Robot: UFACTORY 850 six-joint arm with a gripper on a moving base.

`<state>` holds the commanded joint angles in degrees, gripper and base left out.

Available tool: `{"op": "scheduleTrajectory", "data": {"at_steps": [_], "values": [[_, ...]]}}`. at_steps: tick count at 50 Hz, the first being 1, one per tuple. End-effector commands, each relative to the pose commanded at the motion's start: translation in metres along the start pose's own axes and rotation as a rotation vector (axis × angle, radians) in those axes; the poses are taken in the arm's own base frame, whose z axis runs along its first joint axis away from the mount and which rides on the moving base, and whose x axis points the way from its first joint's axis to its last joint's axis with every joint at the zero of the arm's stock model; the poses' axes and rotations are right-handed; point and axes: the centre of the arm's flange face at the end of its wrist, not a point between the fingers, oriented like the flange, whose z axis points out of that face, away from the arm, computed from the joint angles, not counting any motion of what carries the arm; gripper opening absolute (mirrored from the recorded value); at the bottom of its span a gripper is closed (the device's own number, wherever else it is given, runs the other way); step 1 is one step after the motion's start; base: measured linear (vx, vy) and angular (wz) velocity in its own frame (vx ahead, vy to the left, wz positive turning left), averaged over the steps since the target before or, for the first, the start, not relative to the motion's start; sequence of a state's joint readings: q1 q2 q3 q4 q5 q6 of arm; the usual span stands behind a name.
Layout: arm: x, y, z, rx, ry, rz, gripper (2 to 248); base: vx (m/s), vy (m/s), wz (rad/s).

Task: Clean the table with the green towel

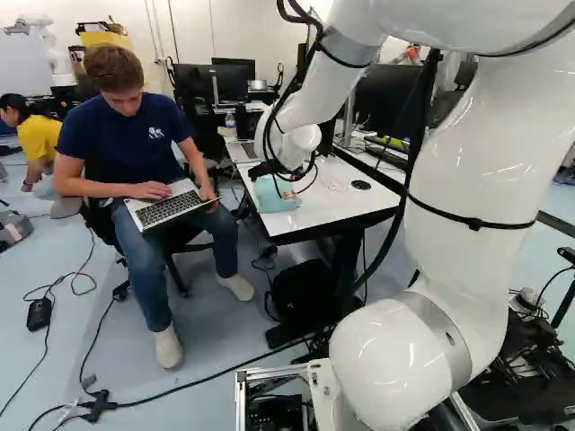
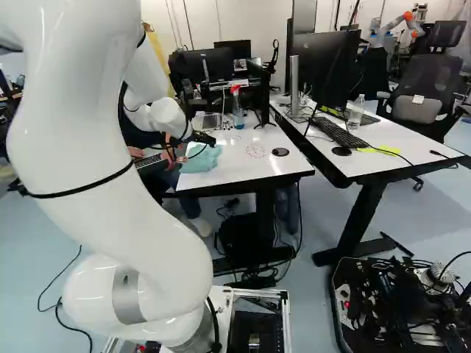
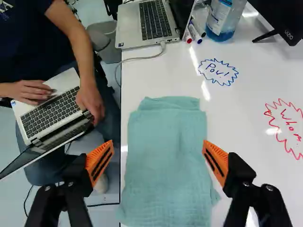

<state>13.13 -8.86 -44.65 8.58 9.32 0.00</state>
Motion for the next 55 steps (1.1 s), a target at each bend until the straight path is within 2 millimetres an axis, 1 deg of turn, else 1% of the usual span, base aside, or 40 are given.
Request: {"op": "scheduleTrajectory", "data": {"at_steps": [15,22,23,27,28,32,33,38,39,43,44,48,49,53,54,55], "values": [[-0.009,0.001,0.017,-0.005,-0.034,-0.001,247,0.000,0.000,0.000],[-0.011,0.001,0.020,-0.006,-0.041,-0.001,247,0.000,0.000,0.000],[-0.011,0.001,0.020,-0.006,-0.042,-0.001,235,0.000,0.000,0.000],[-0.011,0.001,0.021,-0.006,-0.043,-0.001,235,0.000,0.000,0.000],[-0.011,0.001,0.021,-0.006,-0.043,-0.001,197,0.000,0.000,0.000],[-0.011,0.001,0.021,-0.006,-0.043,-0.001,197,0.000,0.000,0.000],[-0.011,0.001,0.021,-0.006,-0.043,-0.001,159,0.000,0.000,0.000],[-0.011,0.001,0.021,-0.006,-0.043,-0.001,159,0.000,0.000,0.000],[-0.011,0.001,0.021,-0.006,-0.043,-0.001,120,0.000,0.000,0.000],[-0.011,0.001,0.021,-0.006,-0.043,-0.001,120,0.000,0.000,0.000],[-0.011,0.001,0.021,-0.006,-0.043,-0.001,82,0.000,0.000,0.000],[-0.011,0.001,0.021,-0.006,-0.043,-0.001,82,0.000,0.000,0.000],[-0.011,0.001,0.021,-0.006,-0.043,-0.001,48,0.000,0.000,0.000],[-0.011,0.001,0.021,-0.006,-0.043,-0.001,48,0.000,0.000,0.000],[-0.011,0.001,0.021,-0.006,-0.043,-0.001,36,0.000,0.000,0.000],[-0.011,0.001,0.021,-0.006,-0.043,-0.001,36,0.000,0.000,0.000]]}}
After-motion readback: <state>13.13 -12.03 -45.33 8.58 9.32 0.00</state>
